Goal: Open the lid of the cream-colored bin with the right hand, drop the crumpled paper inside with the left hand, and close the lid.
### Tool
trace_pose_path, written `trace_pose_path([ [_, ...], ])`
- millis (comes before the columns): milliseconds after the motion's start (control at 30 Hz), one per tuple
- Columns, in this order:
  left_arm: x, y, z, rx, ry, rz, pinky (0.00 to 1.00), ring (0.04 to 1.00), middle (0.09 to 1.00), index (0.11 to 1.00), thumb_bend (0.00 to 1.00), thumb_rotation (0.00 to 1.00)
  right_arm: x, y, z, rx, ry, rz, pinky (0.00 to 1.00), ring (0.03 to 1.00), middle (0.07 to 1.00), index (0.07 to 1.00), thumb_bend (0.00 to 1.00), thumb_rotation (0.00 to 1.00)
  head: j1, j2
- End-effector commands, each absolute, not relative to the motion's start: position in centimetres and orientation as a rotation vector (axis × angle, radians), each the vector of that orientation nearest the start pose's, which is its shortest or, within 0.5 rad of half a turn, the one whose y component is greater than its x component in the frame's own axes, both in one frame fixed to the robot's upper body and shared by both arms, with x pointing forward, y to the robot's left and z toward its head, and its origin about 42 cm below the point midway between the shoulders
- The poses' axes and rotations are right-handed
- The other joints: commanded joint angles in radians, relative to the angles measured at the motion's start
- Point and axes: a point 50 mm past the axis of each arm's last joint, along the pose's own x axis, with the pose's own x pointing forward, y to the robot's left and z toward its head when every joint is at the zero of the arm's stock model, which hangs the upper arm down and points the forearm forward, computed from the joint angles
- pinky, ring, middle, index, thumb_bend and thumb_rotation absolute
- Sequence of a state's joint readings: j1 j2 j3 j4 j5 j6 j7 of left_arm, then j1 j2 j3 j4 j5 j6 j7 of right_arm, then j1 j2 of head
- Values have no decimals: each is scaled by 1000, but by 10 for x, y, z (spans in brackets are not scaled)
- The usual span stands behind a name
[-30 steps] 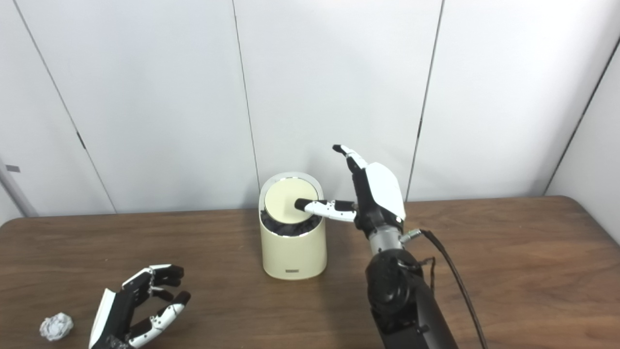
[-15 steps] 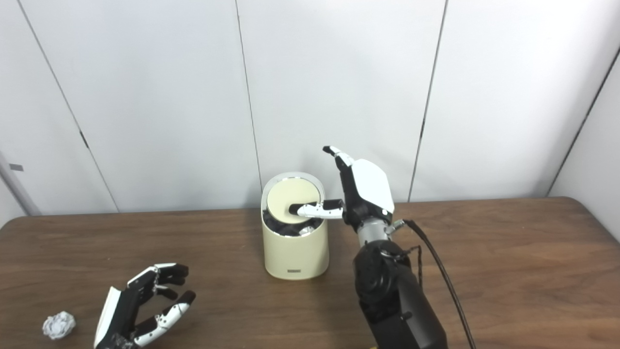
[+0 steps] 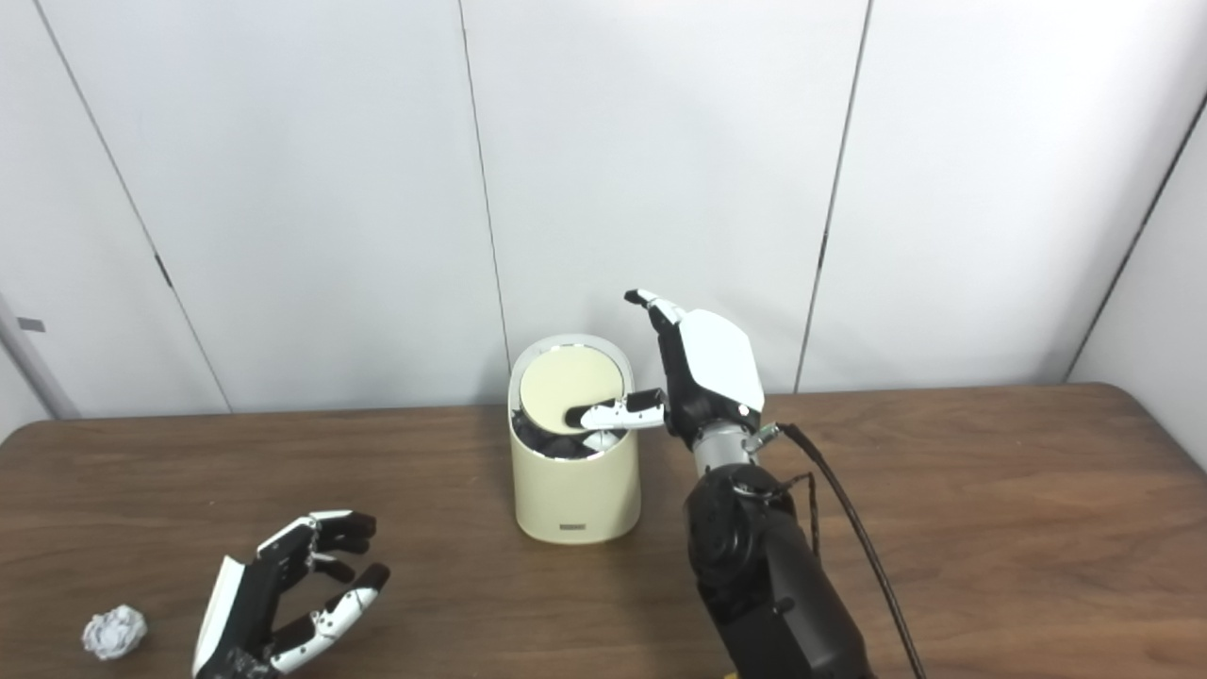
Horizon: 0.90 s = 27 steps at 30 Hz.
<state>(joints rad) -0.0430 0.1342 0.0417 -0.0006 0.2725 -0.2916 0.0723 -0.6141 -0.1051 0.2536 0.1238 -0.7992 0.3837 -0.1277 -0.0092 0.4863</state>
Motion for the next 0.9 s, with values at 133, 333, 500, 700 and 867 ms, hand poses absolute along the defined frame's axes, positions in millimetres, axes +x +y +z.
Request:
trace_pose_path([
  [133, 293, 255, 139, 378, -381, 62, 529, 651, 671, 653, 581, 243, 445, -145, 282, -1004, -383, -175, 779, 834, 847, 832, 962, 294, 0, 5],
  [333, 293, 256, 140, 384, -381, 66, 530, 649, 668, 652, 594, 269, 443, -144, 279, -1023, -390, -175, 762, 822, 836, 823, 950, 238, -1, 8],
  [500, 294, 257, 139, 381, -386, 62, 528, 648, 668, 648, 587, 265, 442, -144, 278, -982, -387, -164, 762, 826, 840, 830, 939, 358, -4, 5],
  [700, 294, 257, 139, 378, -381, 56, 530, 651, 672, 652, 593, 270, 438, -144, 280, -945, -367, -165, 725, 839, 859, 852, 957, 559, -6, 2],
  [867, 294, 258, 139, 387, -382, 58, 524, 648, 670, 651, 585, 255, 436, -144, 281, -927, -367, -166, 687, 838, 857, 856, 957, 576, -8, 0],
])
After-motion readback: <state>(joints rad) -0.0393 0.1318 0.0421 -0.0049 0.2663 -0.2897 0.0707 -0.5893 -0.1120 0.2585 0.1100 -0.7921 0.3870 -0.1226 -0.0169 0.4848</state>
